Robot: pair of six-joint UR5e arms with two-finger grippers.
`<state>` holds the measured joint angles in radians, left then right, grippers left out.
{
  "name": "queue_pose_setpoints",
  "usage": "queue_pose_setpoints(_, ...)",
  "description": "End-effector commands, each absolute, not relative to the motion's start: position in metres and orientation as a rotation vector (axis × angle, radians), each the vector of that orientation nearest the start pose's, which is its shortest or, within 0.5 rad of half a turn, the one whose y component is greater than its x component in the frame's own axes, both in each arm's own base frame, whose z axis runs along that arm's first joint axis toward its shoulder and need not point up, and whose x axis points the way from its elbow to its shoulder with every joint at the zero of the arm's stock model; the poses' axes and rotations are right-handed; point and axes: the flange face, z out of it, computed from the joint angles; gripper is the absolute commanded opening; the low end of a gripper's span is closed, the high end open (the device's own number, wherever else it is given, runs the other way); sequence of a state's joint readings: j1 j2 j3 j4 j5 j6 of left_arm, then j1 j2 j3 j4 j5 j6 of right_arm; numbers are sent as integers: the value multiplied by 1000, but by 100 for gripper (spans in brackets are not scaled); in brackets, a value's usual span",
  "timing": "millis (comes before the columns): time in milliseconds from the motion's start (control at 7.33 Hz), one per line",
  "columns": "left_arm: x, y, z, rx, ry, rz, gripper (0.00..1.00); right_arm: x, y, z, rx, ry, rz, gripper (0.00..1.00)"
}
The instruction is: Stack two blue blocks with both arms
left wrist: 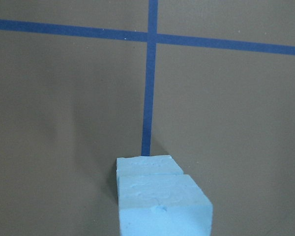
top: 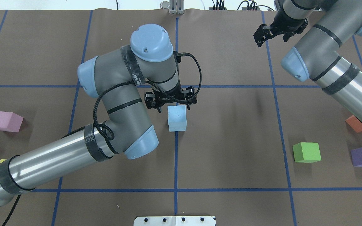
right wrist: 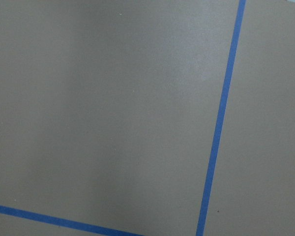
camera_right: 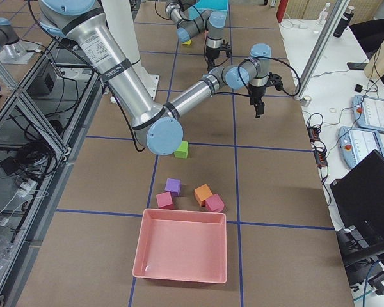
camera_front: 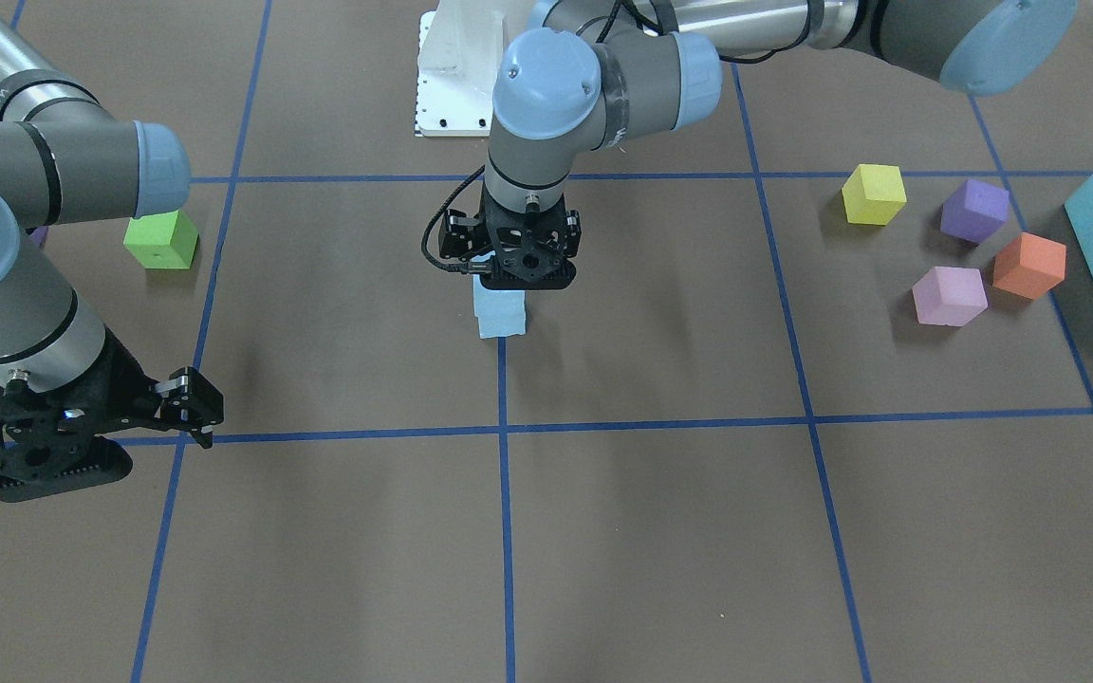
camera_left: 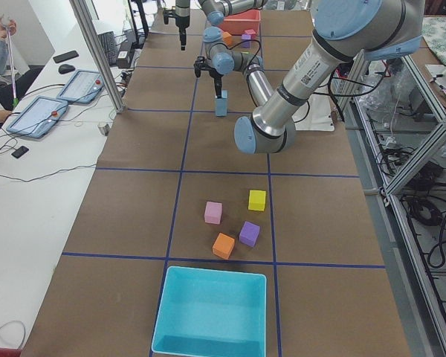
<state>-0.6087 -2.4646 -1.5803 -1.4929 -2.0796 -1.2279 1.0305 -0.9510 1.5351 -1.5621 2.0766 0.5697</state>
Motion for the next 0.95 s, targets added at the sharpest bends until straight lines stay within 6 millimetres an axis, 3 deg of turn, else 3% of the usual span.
queue_pose_setpoints(0,431,-487,125,56,916,25,99,-215,-665,344,239,-689,-18,100)
queue_pose_setpoints(136,380,-504,156,115,894,61,99,-151,-666,385,210,-699,-3,100)
queue_pose_setpoints(273,316,-526,199,122,902,119,99,-83,-659,428,210,-711,-69,100)
queue_pose_setpoints(409,231,-546,265,113,917,171,99,-28,-638,481,186,-709,-68,100)
queue_pose_setpoints(545,147,-553,344,125,892,204,99,25,-616,514,151,-745,22,100)
queue_pose_setpoints(682,90,-549,404,129,854,213,99,49,-591,531,128,-792,67,100)
queue_pose_setpoints(818,57,-538,451,111,829,211,99,50,-559,550,106,-792,76,100)
